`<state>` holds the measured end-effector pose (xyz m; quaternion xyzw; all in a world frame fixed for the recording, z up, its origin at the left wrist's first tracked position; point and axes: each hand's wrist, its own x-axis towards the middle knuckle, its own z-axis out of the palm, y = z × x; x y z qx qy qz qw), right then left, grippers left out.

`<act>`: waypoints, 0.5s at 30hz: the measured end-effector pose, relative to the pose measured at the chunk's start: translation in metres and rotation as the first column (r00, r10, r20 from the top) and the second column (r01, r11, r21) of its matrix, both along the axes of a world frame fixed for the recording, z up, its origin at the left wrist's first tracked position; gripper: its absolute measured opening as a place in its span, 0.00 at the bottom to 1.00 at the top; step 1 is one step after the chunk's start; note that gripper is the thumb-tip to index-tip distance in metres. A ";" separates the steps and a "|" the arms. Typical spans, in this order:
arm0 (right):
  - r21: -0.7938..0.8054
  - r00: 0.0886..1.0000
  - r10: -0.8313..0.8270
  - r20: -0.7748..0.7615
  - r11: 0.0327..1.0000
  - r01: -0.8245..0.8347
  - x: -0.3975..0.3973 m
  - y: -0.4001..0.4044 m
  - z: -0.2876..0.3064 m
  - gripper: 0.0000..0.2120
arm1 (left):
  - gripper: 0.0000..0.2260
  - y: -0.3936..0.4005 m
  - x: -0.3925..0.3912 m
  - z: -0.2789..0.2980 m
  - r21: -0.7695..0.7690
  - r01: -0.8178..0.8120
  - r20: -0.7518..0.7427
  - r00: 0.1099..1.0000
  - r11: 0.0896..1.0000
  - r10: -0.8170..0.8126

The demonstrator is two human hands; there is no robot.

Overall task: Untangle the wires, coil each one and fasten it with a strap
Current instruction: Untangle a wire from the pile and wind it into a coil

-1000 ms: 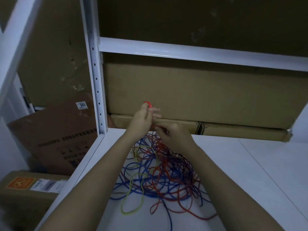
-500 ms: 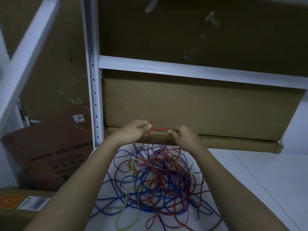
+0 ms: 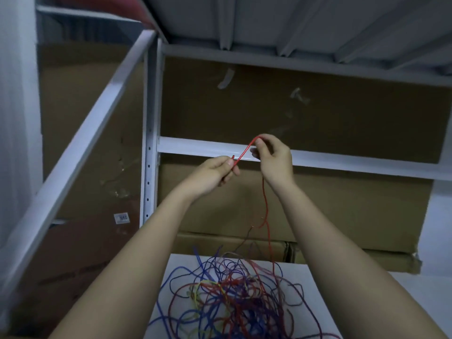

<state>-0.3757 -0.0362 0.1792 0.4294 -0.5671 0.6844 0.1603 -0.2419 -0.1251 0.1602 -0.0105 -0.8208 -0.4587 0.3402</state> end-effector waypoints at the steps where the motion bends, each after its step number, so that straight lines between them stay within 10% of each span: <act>1: -0.017 1.000 -0.008 -0.014 1.000 0.008 0.001 0.000 0.003 0.06 | 0.14 0.000 0.000 0.003 -0.007 -0.003 -0.012 1.000 1.000 0.003; 15: 0.436 0.981 0.192 0.033 0.880 -0.187 0.024 -0.013 -0.079 0.12 | 0.11 -0.002 0.017 -0.046 0.548 0.383 -0.268 0.923 0.744 -0.278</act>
